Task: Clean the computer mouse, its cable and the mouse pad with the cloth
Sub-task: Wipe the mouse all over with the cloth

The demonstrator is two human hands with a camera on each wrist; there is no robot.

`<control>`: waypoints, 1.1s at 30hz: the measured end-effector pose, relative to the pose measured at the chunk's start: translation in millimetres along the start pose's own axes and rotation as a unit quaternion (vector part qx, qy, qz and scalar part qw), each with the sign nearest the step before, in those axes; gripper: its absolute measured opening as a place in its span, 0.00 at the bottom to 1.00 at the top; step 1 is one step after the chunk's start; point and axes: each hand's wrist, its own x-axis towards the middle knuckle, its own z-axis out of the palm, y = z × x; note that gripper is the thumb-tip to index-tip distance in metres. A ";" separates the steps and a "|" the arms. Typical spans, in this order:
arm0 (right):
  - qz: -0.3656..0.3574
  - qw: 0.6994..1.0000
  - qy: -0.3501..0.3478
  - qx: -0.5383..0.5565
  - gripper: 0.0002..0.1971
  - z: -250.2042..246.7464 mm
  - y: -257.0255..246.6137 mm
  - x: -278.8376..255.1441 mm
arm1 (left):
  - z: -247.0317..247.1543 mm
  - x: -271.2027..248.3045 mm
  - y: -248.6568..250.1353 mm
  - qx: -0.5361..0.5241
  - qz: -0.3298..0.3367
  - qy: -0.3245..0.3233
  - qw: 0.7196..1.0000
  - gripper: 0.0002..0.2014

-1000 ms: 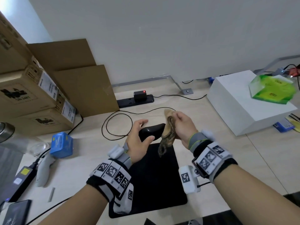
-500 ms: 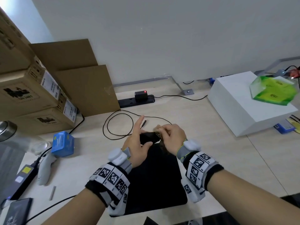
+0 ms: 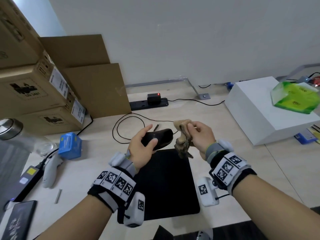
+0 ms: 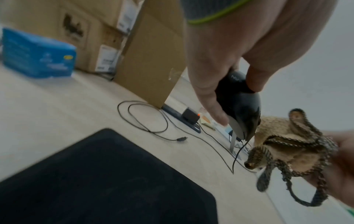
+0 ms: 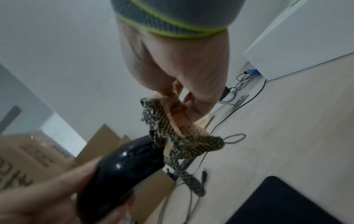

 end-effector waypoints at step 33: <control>-0.276 0.940 -0.002 -0.202 0.10 36.6 -23.0 -38.0 | 7.1 -0.5 44.7 -0.259 -0.151 -0.059 0.952 0.12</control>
